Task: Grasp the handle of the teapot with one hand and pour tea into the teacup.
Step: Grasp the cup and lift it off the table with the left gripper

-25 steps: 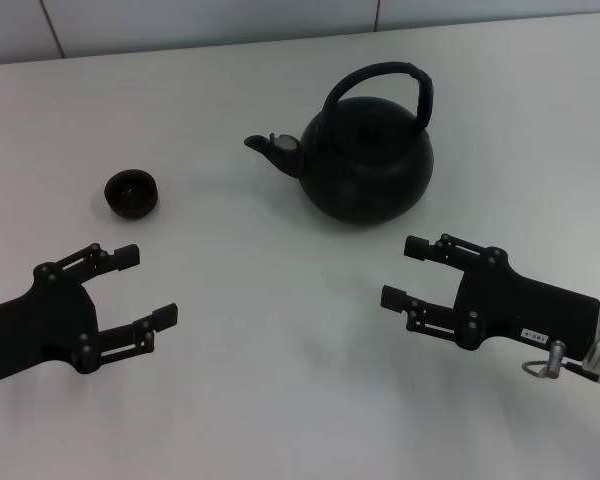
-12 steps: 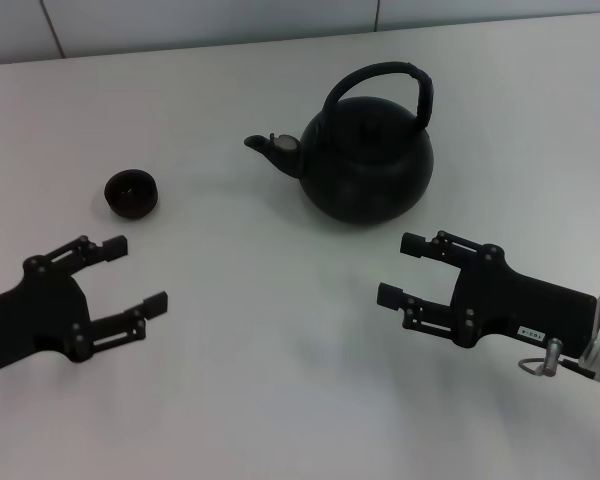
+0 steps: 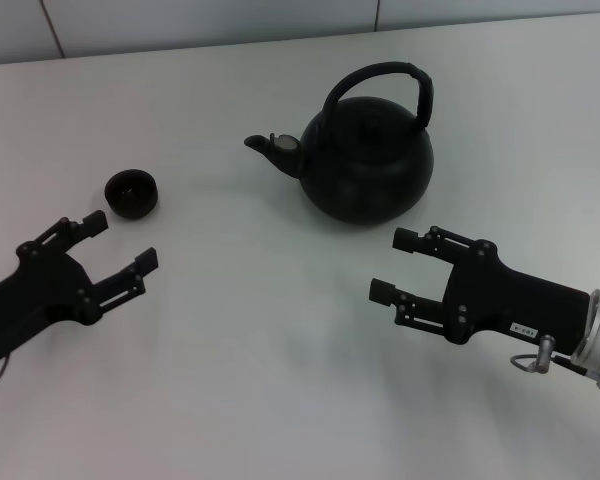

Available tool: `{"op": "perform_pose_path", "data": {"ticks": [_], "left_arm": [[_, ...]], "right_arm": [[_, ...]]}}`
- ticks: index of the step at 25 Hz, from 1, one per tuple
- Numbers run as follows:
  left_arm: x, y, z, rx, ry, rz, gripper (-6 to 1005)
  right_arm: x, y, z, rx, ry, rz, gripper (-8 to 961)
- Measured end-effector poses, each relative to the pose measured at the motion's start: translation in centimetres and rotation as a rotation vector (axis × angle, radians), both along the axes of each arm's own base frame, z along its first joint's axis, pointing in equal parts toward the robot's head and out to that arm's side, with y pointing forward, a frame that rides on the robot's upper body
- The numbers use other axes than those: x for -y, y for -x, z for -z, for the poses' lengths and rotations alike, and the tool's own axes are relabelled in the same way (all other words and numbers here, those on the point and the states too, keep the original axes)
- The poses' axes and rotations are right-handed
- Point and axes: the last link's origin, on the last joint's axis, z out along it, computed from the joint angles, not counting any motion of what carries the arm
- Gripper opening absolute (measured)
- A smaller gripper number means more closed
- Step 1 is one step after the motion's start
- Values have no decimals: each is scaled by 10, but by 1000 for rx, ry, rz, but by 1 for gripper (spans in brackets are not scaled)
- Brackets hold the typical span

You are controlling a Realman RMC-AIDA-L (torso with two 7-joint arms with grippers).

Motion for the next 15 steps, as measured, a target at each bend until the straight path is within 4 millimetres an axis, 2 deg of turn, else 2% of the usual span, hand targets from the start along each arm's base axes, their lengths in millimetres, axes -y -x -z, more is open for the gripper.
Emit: {"op": "perform_pose_path", "data": {"ticks": [5,15], "left_arm": [[4,-1,16,-9,-104,15,846],[-3,-2,19,22,-220,-54,846]], "right_arm": [[0,2,1,-2,0,-6,739],[-1,3,1,-5,0,-13,739]]}}
